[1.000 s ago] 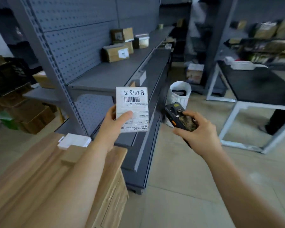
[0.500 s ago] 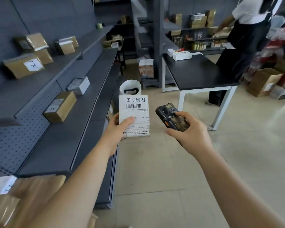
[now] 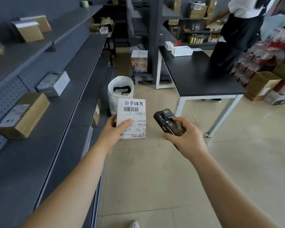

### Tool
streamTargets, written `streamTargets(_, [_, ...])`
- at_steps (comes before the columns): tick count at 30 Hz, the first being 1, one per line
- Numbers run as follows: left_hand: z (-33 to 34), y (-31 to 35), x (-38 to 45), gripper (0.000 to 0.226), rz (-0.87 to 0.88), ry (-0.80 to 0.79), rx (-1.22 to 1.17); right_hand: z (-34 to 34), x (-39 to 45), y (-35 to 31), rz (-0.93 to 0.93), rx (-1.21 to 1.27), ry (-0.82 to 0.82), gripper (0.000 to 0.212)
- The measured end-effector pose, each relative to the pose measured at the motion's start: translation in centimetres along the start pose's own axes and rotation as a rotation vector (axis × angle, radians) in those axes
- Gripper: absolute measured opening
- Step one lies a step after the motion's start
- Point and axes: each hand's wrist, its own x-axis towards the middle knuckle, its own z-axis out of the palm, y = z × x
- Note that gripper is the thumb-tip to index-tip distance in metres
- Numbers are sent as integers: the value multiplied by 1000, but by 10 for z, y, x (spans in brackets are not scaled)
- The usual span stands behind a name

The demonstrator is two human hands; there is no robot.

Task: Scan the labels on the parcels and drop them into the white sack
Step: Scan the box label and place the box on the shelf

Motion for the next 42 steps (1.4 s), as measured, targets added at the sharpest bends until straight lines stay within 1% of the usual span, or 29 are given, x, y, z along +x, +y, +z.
streamTargets(3, [-13, 26, 56, 57, 21, 3, -28, 15, 55, -19, -7, -4, 28, 56])
streamTargets(5, [-22, 38, 87, 52, 44, 21, -42, 27, 87, -28, -25, 5, 29, 56])
streamTargets(8, [-32, 50, 125, 32, 56, 58, -48, 44, 129, -38, -41, 14, 9, 56])
streamTargets(10, [-37, 52, 150, 23, 48, 72, -49, 56, 159, -42, -58, -18, -15, 56])
streamTargets(15, [-44, 48, 221, 29, 7, 131, -28, 88, 244, -35, -78, -26, -87, 57])
streamTargets(19, [-32, 51, 292, 22, -11, 142, -14, 104, 325, -27, -84, 9, -118, 55])
streamTargets(24, [-4, 66, 386, 39, -59, 135, -16, 111, 432, -17, -88, 37, -156, 58])
streamTargets(28, [9, 73, 453, 69, -95, 130, -20, 118, 503, -8, -96, 42, -184, 60])
streamTargets(30, [14, 72, 482, 74, -103, 123, -2, 125, 533, -2, -94, 36, -193, 61])
streamTargets(31, [16, 70, 495, 70, -108, 126, 5, 129, 546, 2, -90, 26, -204, 61])
streamTargets(34, [16, 63, 527, 45, -133, 156, -19, 142, 577, 8, -72, 19, -229, 59])
streamTargets(35, [15, 62, 537, 42, -145, 164, -28, 148, 587, 9, -67, 17, -236, 58])
streamTargets(39, [0, 57, 577, 43, -173, 196, -49, 175, 625, 11, -34, 5, -276, 57])
streamTargets(42, [-18, 47, 612, 43, -202, 191, -48, 200, 654, 13, 0, -7, -274, 57])
